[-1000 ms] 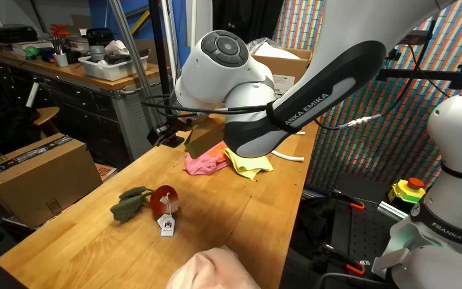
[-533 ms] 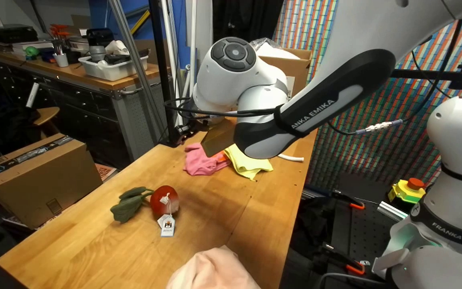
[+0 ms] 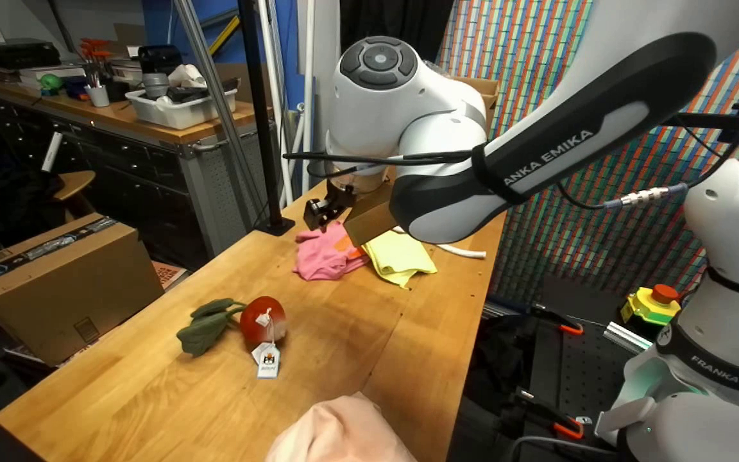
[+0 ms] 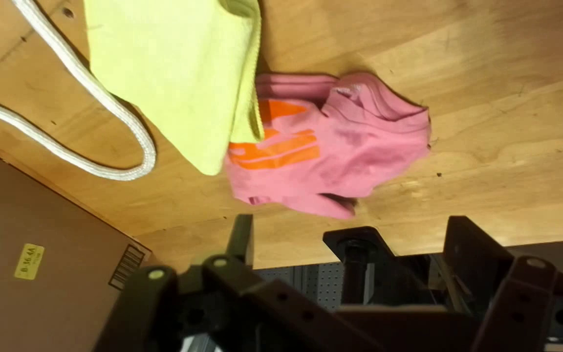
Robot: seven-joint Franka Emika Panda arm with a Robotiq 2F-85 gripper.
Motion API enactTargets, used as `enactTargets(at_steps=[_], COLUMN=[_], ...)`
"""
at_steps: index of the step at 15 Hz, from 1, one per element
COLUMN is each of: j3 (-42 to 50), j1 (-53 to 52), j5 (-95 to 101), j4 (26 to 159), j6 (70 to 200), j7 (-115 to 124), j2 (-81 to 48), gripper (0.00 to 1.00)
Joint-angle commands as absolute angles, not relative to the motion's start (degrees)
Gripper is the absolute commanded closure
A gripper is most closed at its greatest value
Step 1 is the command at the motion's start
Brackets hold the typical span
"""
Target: Separate the clothes, rope and plush toy on the table
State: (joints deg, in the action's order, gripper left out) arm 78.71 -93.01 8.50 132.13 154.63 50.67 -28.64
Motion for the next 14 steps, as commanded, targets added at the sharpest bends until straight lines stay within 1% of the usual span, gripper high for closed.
enactTargets(at_steps=[1, 5, 8, 14], j3=[84.22, 87.10, 89.16, 90.98], j1=[-98.48, -100.38, -101.33, -100.32], j5=[7.61, 6.75, 7.05, 9.12], j4=[134.64, 136.49, 138.14, 139.79], j6=[149.50, 146.18, 146.34, 145.26], j7=[49.76, 48.98, 47.62, 38.99], j2=[-23.76, -20.63, -16.70, -11.21], gripper=[0.00, 0.00, 0.00, 0.00])
